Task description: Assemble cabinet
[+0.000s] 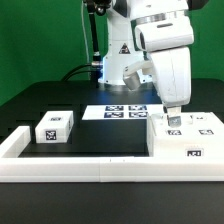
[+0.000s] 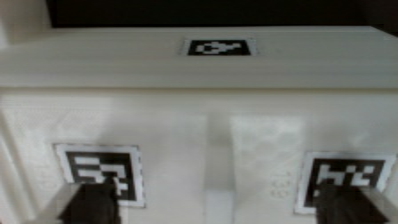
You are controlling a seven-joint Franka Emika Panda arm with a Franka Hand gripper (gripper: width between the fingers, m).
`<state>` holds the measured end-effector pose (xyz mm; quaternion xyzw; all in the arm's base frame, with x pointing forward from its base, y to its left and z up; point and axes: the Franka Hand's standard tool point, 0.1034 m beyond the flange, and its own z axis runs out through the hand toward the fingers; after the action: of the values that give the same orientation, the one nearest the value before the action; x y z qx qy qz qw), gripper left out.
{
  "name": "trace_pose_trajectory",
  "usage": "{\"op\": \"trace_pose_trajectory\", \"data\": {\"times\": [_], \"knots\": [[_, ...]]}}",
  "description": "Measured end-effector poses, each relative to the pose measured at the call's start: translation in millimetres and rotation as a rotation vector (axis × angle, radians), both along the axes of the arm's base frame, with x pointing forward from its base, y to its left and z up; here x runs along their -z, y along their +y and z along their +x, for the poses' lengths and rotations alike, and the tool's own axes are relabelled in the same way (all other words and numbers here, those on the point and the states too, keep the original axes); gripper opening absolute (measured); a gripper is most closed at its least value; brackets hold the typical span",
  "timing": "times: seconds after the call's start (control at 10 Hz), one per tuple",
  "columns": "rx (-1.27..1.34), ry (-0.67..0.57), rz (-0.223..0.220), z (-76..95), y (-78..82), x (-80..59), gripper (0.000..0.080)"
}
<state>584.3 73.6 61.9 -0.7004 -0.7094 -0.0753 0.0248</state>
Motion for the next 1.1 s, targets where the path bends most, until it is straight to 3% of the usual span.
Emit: {"op": "trace_pose_trajectory", "data": {"times": [0.1, 0.2, 0.4, 0.8, 1.1], "knots": [[0.012, -0.008, -0.004, 1.1, -0.1, -7.0, 0.0625], [0.023, -0.013, -0.009, -0.5, 1.4, -14.3, 0.0642], [0.042, -0.019, -0.013, -4.5, 6.4, -23.3, 0.0648], [0.058, -0.009, -0.01, -6.4, 4.2, -18.6, 0.0649], [0.188, 0.009, -0.025, -33.0, 16.8, -32.4, 0.0649]]}}
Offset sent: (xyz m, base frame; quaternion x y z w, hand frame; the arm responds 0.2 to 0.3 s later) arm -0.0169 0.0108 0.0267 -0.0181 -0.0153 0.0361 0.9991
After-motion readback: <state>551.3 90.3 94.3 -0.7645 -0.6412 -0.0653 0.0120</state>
